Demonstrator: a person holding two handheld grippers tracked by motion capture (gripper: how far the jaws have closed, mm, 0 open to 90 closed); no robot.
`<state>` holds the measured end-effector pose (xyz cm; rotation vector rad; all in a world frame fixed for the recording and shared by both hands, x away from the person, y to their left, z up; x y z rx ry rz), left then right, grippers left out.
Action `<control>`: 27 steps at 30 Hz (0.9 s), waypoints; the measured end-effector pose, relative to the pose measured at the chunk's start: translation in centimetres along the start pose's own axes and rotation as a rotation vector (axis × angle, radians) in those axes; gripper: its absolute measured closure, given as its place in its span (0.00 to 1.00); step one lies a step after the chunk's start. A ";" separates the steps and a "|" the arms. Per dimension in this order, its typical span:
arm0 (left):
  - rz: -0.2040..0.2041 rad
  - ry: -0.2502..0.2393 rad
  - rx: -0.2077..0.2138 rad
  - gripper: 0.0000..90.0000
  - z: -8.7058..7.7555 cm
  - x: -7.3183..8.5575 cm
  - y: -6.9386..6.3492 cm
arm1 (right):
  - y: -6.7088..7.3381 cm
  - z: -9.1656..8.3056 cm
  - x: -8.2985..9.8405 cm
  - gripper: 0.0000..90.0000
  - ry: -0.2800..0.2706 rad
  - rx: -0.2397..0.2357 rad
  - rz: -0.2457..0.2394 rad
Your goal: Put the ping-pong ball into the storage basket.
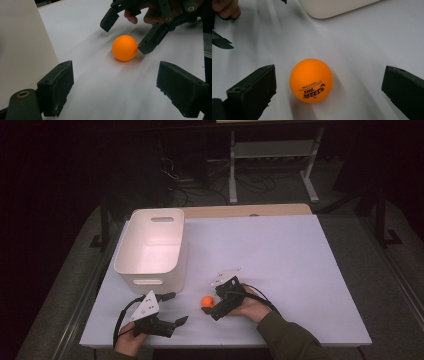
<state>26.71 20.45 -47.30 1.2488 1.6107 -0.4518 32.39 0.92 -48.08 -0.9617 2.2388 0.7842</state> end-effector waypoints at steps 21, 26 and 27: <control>-0.001 0.000 0.001 0.16 0.0 0.0 0.0 | 0.8 1.0 0.8 0.00 0.047 0.000 -0.045; -0.001 -0.001 0.001 0.16 0.0 0.0 0.0 | 0.9 0.8 0.7 0.06 0.029 0.001 -0.058; -0.001 0.000 0.001 0.16 0.0 0.0 0.0 | 0.9 0.8 0.7 0.07 0.025 0.000 -0.060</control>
Point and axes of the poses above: each handheld gripper's, and its own axes: z roughly forward along the jaws, x roughly out of its underside, y roughly to its left, the point moved 5 cm from there along z, roughly forward along the jaws, and after that the axes turned 15 degrees about z, right-handed, at the moved point
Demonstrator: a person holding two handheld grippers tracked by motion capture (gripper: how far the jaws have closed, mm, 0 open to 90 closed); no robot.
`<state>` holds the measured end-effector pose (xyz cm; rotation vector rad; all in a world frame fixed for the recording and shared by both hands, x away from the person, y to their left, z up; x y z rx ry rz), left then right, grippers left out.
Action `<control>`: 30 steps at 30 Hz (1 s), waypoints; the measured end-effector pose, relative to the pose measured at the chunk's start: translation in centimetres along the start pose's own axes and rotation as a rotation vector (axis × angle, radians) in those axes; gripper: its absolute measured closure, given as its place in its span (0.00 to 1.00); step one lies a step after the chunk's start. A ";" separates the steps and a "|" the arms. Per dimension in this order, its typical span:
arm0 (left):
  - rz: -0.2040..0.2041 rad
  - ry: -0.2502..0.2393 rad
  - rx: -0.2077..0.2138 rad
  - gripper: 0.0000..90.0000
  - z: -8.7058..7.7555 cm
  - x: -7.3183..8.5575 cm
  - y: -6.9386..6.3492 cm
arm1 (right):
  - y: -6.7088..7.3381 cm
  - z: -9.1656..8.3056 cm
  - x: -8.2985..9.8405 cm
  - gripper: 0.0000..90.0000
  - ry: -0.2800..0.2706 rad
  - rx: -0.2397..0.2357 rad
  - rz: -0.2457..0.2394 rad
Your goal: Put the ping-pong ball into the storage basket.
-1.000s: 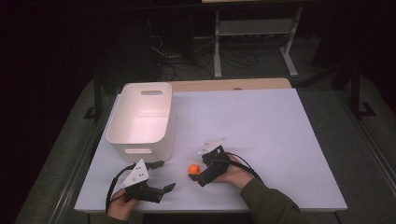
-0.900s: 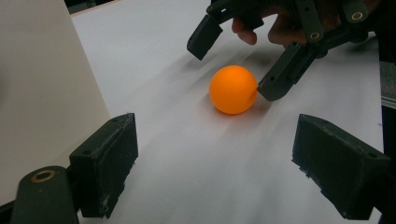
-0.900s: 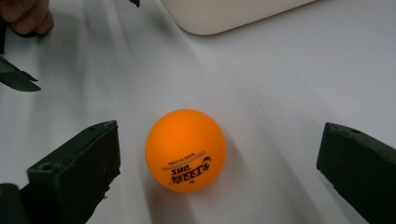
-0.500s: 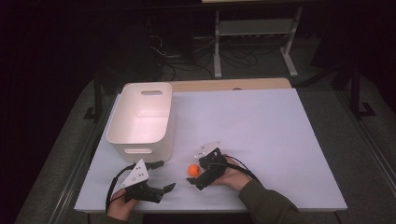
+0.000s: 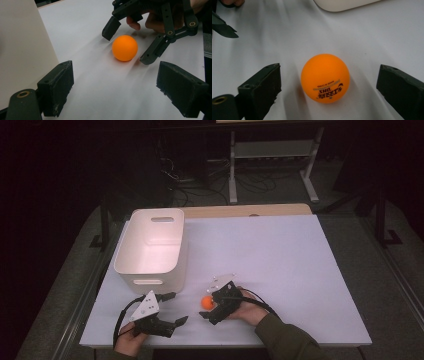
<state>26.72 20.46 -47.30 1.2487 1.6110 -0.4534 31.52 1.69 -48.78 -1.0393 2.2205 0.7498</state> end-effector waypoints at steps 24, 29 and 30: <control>0.001 0.000 -0.001 0.16 0.0 0.0 0.0 | 0.4 -0.4 0.1 0.35 0.003 -0.027 -0.010; 0.001 0.000 0.000 0.16 0.0 0.0 0.0 | 0.4 -0.4 0.1 0.40 0.004 -0.027 -0.019; 0.001 -0.001 -0.001 0.16 0.0 0.0 0.0 | 0.4 -0.4 0.1 0.41 0.004 -0.027 -0.019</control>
Point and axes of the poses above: each handheld gripper's, and its own axes: z roughly forward along the jaws, x roughly out of its underside, y roughly to its left, the point moved 5 cm from there along z, roughly forward along the jaws, and after that the axes turned 15 degrees about z, right-handed, at the moved point
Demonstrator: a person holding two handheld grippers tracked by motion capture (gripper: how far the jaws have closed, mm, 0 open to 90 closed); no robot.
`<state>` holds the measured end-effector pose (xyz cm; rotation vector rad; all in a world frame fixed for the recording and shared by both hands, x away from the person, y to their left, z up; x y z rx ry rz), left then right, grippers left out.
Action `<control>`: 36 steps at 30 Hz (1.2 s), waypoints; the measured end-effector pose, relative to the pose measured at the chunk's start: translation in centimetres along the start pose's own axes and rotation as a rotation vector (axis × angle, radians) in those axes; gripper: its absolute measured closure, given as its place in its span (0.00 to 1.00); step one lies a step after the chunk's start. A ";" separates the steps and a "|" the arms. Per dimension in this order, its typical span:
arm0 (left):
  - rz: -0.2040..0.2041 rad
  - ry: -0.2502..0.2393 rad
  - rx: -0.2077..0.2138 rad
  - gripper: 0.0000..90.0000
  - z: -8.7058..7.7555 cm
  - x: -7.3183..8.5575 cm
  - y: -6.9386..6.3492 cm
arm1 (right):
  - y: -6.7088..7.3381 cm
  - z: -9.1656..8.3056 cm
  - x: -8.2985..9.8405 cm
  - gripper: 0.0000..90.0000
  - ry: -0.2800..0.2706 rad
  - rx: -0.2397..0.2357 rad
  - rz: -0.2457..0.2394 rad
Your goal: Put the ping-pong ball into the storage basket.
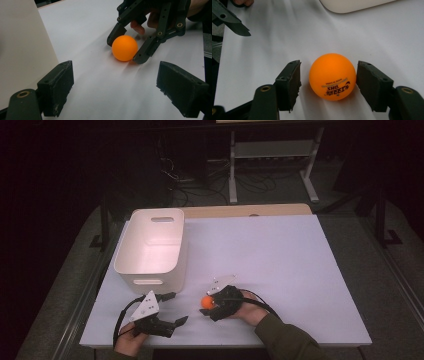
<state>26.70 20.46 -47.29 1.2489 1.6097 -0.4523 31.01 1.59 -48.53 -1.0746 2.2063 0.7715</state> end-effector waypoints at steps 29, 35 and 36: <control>0.001 0.000 -0.002 0.16 0.0 0.0 0.0 | 0.0 -0.1 0.1 0.55 0.009 0.009 -0.013; 0.000 0.000 -0.001 0.16 0.0 0.0 0.0 | -0.1 -0.5 -0.1 0.55 -0.001 0.010 -0.006; 0.000 0.000 0.000 0.16 0.0 0.0 0.0 | -0.1 -0.6 -0.1 0.55 0.000 0.009 -0.008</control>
Point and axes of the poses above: each handheld gripper's, and its own axes: z roughly forward along the jaws, x roughly out of its underside, y roughly to its left, the point moved 5 cm from there along z, roughly forward along the jaws, and after that the axes turned 15 degrees about z, right-handed, at the moved point
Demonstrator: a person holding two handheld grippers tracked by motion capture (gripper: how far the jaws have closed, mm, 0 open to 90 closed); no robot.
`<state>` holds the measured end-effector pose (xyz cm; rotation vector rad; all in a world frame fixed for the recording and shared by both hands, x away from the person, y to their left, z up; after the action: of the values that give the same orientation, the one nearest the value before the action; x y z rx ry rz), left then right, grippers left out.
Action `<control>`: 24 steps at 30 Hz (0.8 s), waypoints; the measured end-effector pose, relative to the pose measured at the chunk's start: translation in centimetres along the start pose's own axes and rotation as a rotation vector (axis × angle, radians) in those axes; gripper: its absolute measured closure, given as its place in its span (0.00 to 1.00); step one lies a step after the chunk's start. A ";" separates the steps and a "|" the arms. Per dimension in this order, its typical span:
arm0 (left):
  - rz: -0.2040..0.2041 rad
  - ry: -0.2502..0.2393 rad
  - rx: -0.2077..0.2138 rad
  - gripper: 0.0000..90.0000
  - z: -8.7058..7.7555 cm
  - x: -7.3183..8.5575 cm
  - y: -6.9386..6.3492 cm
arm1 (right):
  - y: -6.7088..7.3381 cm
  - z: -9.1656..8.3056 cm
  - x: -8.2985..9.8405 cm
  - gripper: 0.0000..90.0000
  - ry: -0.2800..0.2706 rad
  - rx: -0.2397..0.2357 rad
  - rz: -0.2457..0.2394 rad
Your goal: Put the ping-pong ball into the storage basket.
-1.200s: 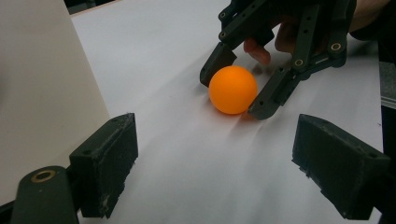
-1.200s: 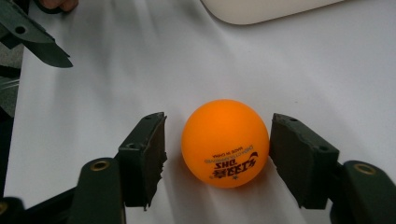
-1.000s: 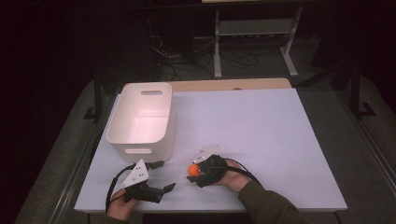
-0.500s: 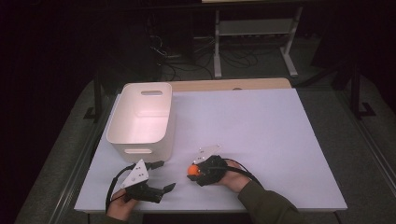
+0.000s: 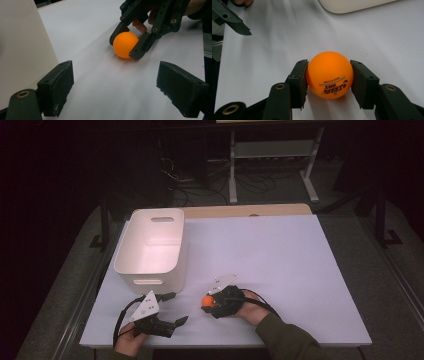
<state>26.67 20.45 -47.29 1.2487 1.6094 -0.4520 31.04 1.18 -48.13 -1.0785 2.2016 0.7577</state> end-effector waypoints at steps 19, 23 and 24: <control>0.004 0.003 0.000 0.16 0.0 0.0 0.0 | -0.8 -0.9 -0.3 0.55 -0.010 0.010 0.031; 0.003 0.003 0.001 0.16 0.0 0.0 0.0 | -1.0 -1.2 -0.4 0.55 -0.014 0.013 0.036; 0.002 0.002 0.000 0.16 0.0 0.0 0.0 | -1.1 -1.2 -0.4 0.55 -0.014 0.015 0.039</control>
<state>26.69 20.43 -47.30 1.2510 1.6099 -0.4501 31.85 -0.01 -47.25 -1.0223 2.2192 0.7626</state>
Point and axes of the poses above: each handheld gripper's, and its own axes: z roughly forward along the jaws, x roughly out of its underside, y roughly to its left, the point moved 5 cm from there along z, roughly forward along the jaws, and after that the axes turned 15 degrees about z, right-handed, at the moved point
